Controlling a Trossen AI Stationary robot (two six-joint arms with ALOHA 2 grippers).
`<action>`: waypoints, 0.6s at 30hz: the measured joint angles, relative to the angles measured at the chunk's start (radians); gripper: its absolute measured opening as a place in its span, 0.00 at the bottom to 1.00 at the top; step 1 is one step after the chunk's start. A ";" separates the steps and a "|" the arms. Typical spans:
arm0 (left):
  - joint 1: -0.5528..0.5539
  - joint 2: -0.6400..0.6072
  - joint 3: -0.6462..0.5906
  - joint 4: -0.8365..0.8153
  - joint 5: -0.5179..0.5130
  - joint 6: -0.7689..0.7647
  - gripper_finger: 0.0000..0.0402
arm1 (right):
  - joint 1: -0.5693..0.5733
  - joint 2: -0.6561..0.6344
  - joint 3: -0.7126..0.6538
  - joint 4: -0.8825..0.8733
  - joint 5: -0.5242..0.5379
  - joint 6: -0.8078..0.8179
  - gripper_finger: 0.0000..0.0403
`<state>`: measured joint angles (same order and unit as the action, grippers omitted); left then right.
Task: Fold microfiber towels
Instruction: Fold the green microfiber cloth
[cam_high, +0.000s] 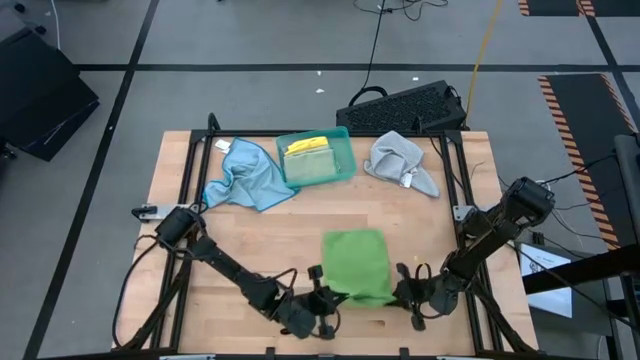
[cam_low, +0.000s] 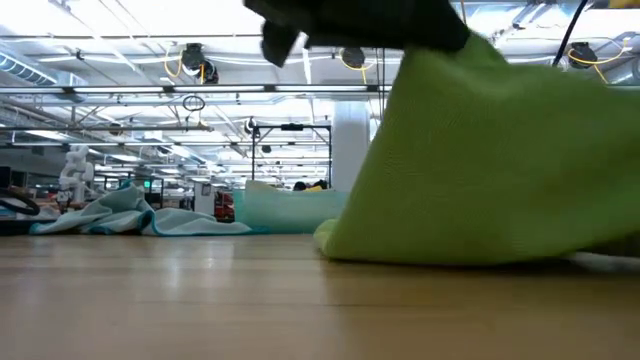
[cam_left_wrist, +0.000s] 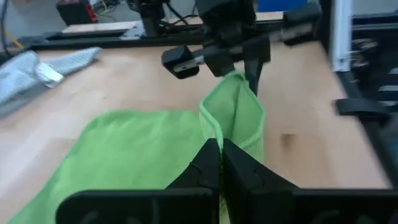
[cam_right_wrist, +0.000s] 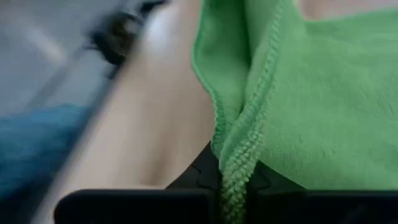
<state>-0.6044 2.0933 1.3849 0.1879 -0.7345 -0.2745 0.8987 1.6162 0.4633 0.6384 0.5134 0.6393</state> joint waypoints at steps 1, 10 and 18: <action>-0.012 0.000 0.000 0.001 -0.002 -0.021 0.01 | -0.003 -0.004 0.015 0.000 -0.030 0.018 0.01; -0.126 0.000 0.000 0.025 -0.176 -0.078 0.02 | -0.052 -0.004 0.119 0.001 -0.183 -0.020 0.02; -0.111 0.000 0.000 -0.025 -0.303 -0.120 0.02 | -0.143 -0.004 0.121 -0.032 -0.232 -0.051 0.02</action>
<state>-0.7152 2.0933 1.3849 0.1629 -1.0377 -0.3940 0.7556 1.6123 0.5842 0.6067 0.2812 0.5879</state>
